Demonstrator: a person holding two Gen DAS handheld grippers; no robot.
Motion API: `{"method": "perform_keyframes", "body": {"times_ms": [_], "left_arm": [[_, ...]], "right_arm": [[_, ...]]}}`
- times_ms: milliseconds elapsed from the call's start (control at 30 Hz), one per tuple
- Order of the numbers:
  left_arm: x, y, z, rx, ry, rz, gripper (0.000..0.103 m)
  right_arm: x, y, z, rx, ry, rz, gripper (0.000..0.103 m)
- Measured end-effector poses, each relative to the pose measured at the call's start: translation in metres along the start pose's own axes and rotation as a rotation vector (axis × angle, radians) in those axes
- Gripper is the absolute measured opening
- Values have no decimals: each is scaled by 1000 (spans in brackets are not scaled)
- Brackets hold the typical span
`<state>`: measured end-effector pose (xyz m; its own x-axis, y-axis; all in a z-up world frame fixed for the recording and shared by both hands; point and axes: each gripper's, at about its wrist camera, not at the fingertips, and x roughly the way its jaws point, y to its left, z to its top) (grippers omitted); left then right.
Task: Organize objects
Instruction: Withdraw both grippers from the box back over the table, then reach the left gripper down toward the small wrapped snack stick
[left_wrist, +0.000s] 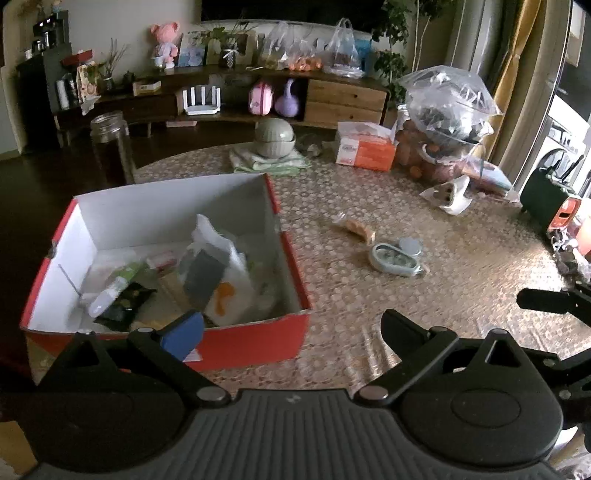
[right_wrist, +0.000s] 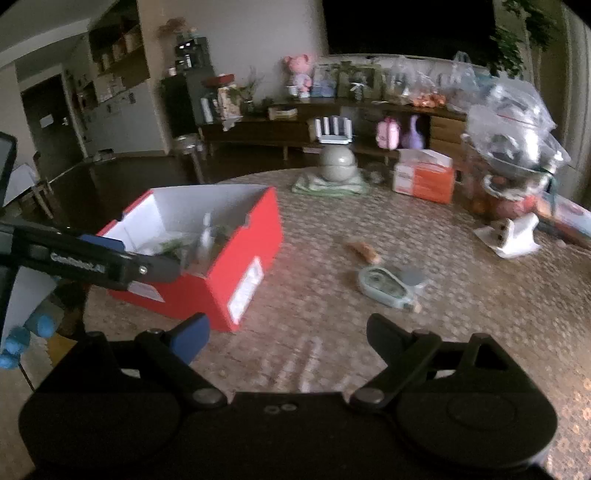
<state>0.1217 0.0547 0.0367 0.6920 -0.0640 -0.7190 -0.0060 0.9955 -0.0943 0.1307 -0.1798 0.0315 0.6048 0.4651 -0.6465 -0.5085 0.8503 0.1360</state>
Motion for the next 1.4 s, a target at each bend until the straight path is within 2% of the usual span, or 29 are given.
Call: {"method": "perform_keyframes", "body": {"times_ms": [367, 700, 867, 1067, 1233, 1400], "left_arm": [[19, -47, -4, 35, -1, -70, 103], [46, -84, -2, 33, 29, -166, 103], [65, -97, 1, 43, 54, -183, 103], [91, -113, 8, 66, 80, -166, 103], [111, -126, 25, 109, 61, -104, 103], [139, -123, 49, 72, 71, -81, 103]], "right_arm": [[-20, -66, -28, 68, 24, -81, 92], [-23, -108, -34, 96, 38, -130, 92], [-17, -124, -34, 110, 48, -138, 92], [-6, -148, -30, 124, 59, -159, 92], [6, -171, -23, 136, 68, -175, 92], [23, -196, -9, 143, 72, -200, 92]]}}
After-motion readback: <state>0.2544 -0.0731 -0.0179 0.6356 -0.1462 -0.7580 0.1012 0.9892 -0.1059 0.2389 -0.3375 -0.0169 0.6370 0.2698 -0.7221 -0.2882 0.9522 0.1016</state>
